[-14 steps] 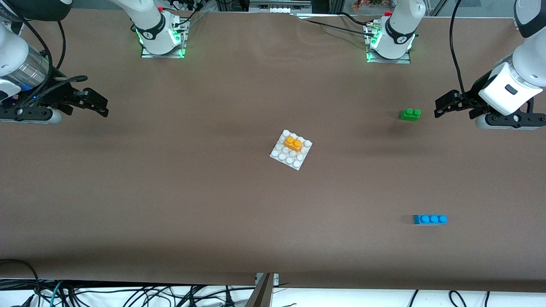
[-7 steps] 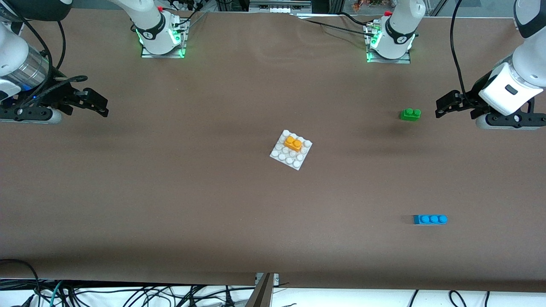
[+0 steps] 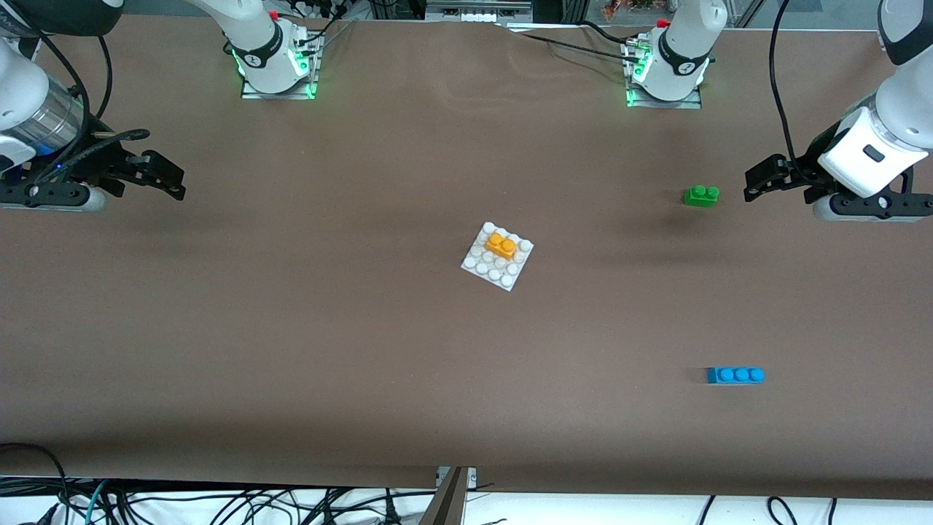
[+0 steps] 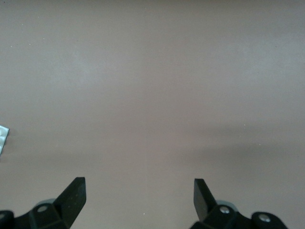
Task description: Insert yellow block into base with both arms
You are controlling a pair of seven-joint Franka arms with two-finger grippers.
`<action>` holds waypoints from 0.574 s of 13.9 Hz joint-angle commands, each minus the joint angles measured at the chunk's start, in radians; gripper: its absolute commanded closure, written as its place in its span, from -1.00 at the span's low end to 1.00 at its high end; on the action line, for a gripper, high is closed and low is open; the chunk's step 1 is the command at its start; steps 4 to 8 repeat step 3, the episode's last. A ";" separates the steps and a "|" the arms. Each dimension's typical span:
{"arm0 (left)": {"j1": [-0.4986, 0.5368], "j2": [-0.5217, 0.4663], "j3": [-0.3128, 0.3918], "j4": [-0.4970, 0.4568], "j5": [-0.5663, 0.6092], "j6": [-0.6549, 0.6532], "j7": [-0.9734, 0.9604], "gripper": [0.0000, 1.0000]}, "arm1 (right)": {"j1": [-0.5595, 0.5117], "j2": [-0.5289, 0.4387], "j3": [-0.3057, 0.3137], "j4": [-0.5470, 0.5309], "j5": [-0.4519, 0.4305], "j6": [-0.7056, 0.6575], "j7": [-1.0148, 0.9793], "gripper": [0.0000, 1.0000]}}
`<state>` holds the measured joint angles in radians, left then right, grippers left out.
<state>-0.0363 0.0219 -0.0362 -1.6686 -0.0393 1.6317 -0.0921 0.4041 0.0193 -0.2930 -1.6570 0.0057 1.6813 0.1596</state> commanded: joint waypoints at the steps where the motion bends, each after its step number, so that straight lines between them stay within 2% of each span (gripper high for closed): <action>1: 0.006 0.001 -0.010 0.001 0.027 0.008 0.011 -1.00 | -0.001 0.004 -0.002 0.020 -0.003 -0.009 0.000 -1.00; 8: 0.009 0.007 -0.002 0.016 0.016 0.007 0.009 -1.00 | -0.001 0.004 -0.002 0.020 -0.003 -0.008 0.001 -1.00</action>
